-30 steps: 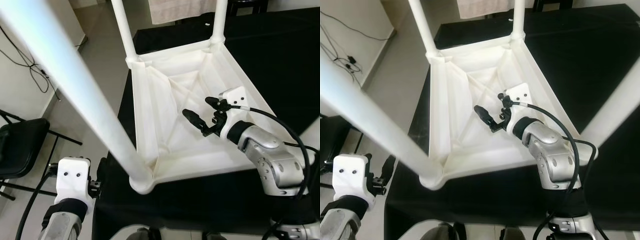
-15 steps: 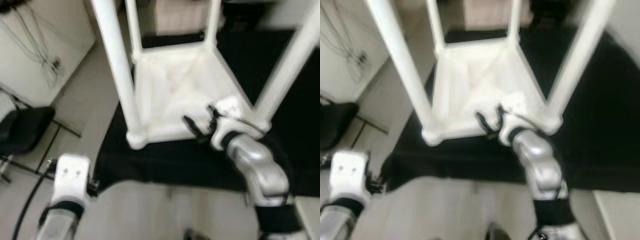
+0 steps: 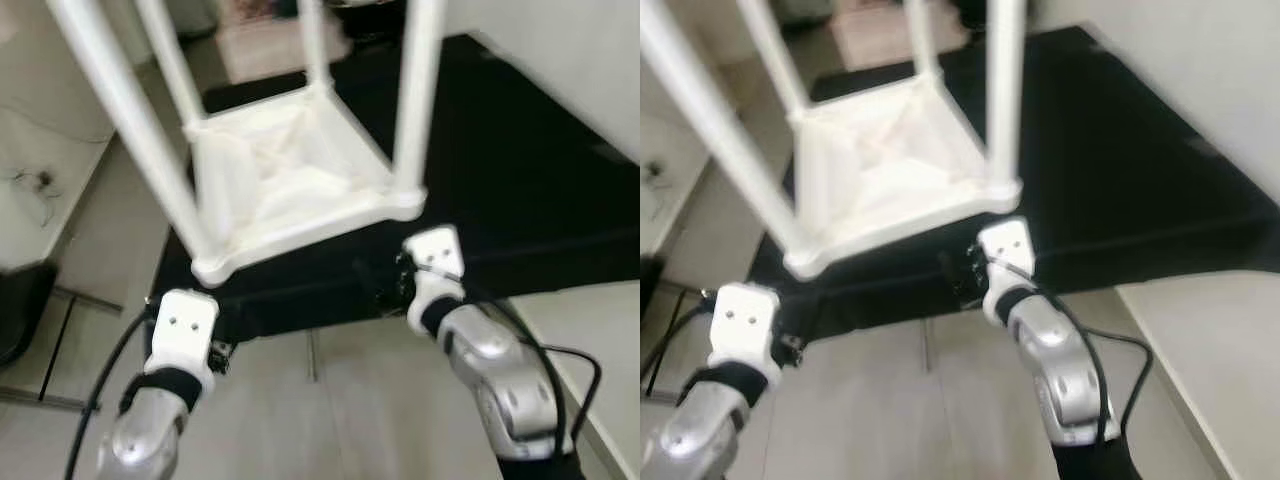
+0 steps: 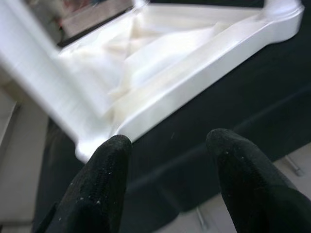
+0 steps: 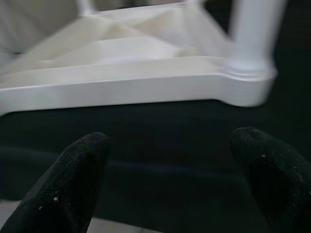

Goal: Building children table

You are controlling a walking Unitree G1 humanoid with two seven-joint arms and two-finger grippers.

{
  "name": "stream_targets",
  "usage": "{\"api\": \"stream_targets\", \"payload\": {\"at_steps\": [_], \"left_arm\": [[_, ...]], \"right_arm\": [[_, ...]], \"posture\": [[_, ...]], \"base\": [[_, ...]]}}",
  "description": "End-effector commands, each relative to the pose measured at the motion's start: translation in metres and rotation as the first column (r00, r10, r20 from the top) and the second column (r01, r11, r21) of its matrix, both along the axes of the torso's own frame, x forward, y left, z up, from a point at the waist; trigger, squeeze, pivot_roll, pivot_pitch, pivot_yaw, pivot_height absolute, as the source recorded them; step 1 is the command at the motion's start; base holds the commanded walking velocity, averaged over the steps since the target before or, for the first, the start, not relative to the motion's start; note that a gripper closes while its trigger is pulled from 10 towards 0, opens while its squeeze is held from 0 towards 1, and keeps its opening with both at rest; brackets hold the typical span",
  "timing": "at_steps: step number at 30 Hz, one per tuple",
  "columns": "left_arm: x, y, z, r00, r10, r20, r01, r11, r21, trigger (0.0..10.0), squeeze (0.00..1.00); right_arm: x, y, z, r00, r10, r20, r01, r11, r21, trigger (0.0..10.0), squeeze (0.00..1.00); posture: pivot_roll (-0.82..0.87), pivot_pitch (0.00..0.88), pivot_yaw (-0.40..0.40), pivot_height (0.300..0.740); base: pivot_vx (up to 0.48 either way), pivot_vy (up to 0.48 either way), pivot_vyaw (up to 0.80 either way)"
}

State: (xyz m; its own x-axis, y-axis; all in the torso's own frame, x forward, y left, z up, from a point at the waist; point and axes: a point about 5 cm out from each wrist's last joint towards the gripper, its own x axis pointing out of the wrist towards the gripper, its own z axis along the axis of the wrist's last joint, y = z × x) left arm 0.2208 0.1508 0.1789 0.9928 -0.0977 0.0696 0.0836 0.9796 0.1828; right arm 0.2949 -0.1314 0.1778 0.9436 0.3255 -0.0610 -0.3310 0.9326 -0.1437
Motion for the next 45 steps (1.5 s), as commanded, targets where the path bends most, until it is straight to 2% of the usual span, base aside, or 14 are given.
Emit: {"api": "stream_targets", "payload": {"at_steps": [1,5,12,18,33,38,45], "left_arm": [[0.0,0.005,-0.007,1.0,0.014,-0.026,-0.013,0.999,0.039,10.0,0.0],[0.001,0.004,-0.011,0.999,-0.002,-0.037,0.002,1.0,0.016,10.0,0.0],[0.0,0.003,-0.013,0.999,-0.006,-0.032,0.006,1.0,0.0,10.0,0.0],[0.001,0.0,-0.013,1.0,-0.012,-0.016,0.012,1.0,-0.001,10.0,0.0],[0.005,-0.004,-0.01,0.999,-0.04,0.006,0.04,0.999,-0.006,10.0,0.0],[0.011,-0.008,-0.005,0.999,-0.044,0.026,0.044,0.999,-0.014,10.0,0.0],[0.021,-0.011,0.002,0.998,-0.031,0.062,0.033,0.999,-0.042,10.0,0.0]], "right_arm": [[-0.003,0.012,-0.003,1.0,0.027,0.013,-0.027,1.0,-0.011,10.0,0.0],[-0.003,0.02,-0.008,0.998,0.053,0.038,-0.051,0.998,-0.048,10.0,0.0],[-0.002,0.021,-0.012,0.998,0.057,0.022,-0.056,0.998,-0.034,10.0,0.0],[-0.006,0.027,-0.012,0.989,0.144,0.04,-0.144,0.99,-0.007,10.0,0.0],[-0.002,0.024,-0.015,0.992,0.121,0.023,-0.122,0.992,0.041,10.0,0.0],[-0.002,0.025,-0.015,0.991,0.133,0.022,-0.134,0.99,0.048,10.0,0.0],[-0.001,0.025,-0.015,0.99,0.141,0.02,-0.142,0.989,0.052,10.0,0.0]], "posture": [[-0.06,0.15,0.126,0.74],[-0.06,0.143,0.125,0.74],[-0.06,0.135,0.12,0.74],[-0.06,0.129,0.115,0.74],[-0.07,0.128,0.125,0.74],[-0.07,0.127,0.126,0.74],[-0.07,0.126,0.121,0.74]], "base": [[0.0,0.0,-0.8],[0.0,0.0,-0.4],[0.0,0.0,0.0],[0.273,0.0,0.4],[0.298,0.0,0.12],[0.312,0.0,0.0],[0.0,0.0,0.0]]}}
